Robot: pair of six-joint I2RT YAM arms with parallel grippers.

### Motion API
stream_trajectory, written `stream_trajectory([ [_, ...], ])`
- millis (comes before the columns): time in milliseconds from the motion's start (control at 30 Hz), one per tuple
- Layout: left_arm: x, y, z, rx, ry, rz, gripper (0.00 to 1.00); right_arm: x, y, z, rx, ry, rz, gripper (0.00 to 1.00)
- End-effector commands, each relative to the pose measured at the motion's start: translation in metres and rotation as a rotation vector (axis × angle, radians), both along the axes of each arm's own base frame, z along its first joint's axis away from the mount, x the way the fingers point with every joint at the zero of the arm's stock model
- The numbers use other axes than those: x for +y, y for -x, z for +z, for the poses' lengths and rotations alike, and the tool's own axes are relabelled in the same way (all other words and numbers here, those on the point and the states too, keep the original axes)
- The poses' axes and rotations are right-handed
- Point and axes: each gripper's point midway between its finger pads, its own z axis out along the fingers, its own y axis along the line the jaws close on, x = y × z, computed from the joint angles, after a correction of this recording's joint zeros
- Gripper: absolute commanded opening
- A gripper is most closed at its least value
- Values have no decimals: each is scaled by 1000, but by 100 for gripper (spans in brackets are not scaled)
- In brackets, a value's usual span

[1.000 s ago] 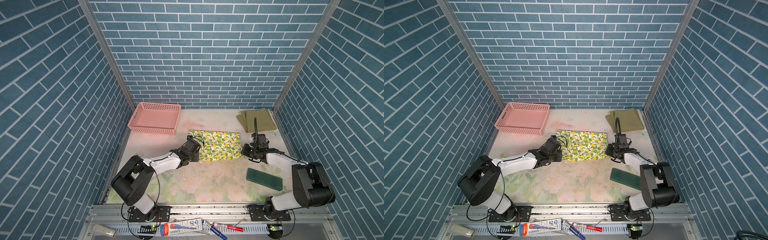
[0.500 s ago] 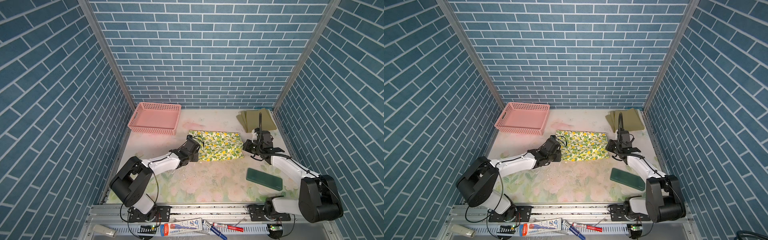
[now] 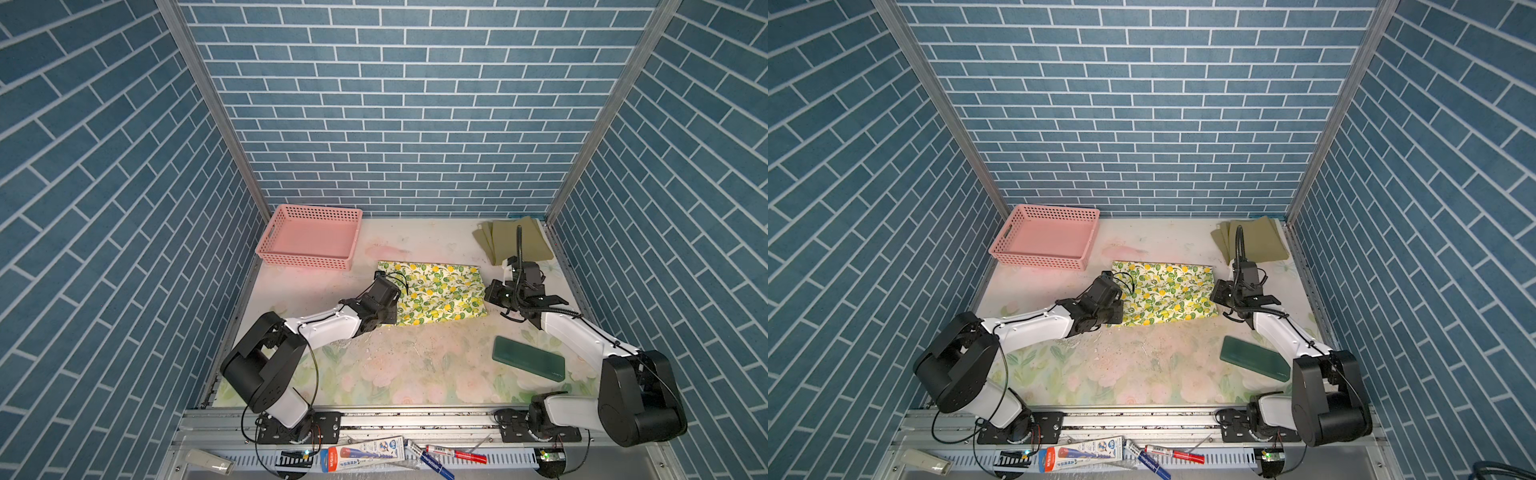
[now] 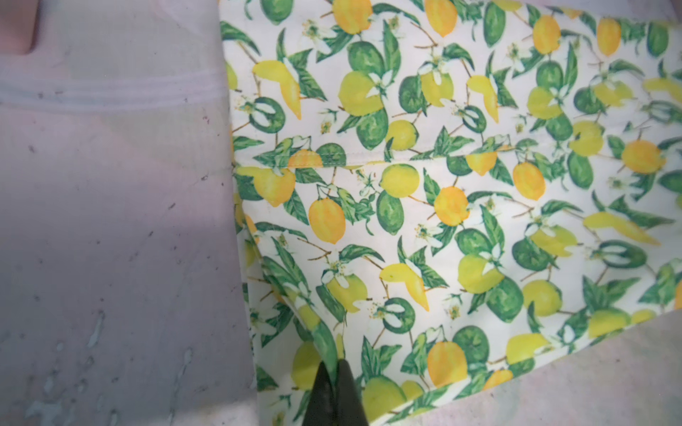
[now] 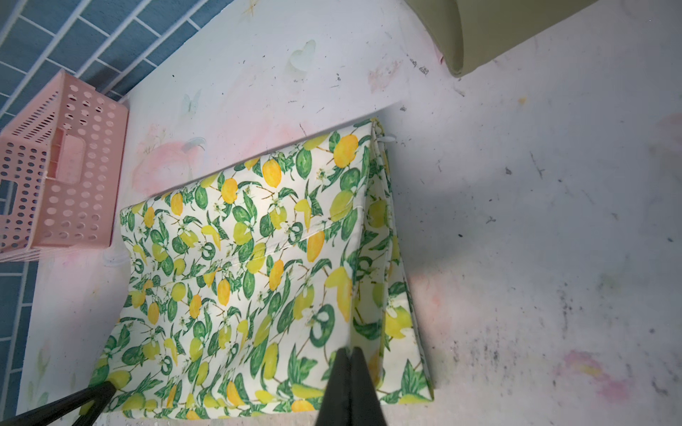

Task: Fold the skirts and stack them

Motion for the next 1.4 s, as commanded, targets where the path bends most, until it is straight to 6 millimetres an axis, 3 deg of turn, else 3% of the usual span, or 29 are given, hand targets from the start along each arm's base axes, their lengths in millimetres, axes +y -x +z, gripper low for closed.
stream_trajectory([
  [0,2,4,-9,20,-16,-2,0,1,-1,2,4,4,-1,0],
  [200,5,3,4,-7,-18,2,0,0,1,6,0,6,-3,0],
  [533,20,4,56,-100,-39,2,0,-2,7,25,-11,23,9,0],
  [667,24,9,62,-108,-29,4,0,-3,14,29,-11,24,11,0],
  [833,29,18,47,-83,-19,17,0,-5,26,16,18,30,13,0],
  [1167,20,29,-21,40,1,16,0,-7,26,-40,123,64,4,0],
  [1367,16,25,-18,27,9,13,0,-8,7,-35,112,100,-2,0],
])
